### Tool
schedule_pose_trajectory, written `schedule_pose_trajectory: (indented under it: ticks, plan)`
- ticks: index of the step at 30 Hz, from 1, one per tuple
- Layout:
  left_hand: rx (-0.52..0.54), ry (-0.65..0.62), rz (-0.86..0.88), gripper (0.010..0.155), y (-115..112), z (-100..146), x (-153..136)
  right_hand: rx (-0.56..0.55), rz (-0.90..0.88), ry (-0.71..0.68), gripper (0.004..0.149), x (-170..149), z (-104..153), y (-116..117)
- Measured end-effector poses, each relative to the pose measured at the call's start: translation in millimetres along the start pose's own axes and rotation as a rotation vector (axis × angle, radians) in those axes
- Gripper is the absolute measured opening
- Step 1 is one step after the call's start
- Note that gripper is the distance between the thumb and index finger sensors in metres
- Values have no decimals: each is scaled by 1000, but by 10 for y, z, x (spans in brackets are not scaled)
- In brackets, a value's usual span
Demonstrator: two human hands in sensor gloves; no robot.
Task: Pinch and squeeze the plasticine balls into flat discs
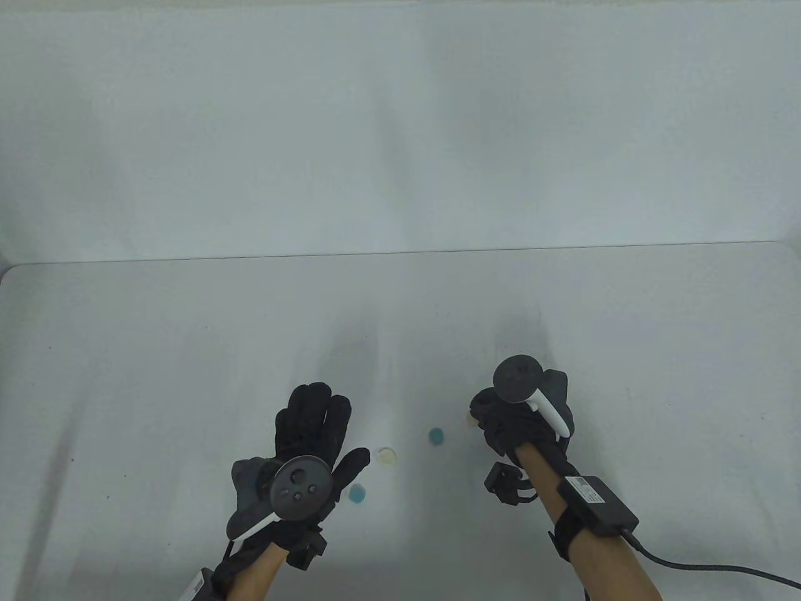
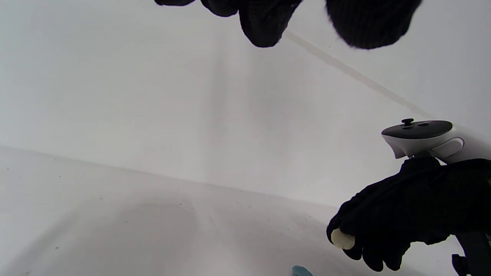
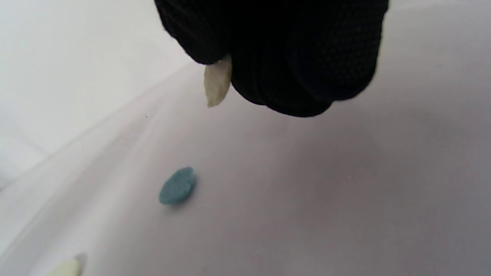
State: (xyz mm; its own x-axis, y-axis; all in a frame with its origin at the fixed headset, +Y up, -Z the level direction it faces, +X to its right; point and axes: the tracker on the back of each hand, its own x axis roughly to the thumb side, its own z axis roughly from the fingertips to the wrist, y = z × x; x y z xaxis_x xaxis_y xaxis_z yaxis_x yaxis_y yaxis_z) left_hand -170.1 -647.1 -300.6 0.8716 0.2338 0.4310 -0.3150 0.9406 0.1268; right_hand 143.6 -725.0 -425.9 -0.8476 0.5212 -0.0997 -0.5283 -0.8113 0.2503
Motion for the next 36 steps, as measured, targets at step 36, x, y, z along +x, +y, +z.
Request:
schedule_pose_trajectory:
  ticks: [36]
  plan:
    - [-9, 1, 11, 77, -7, -4, -16, -127, 515, -98, 54, 131, 50, 181]
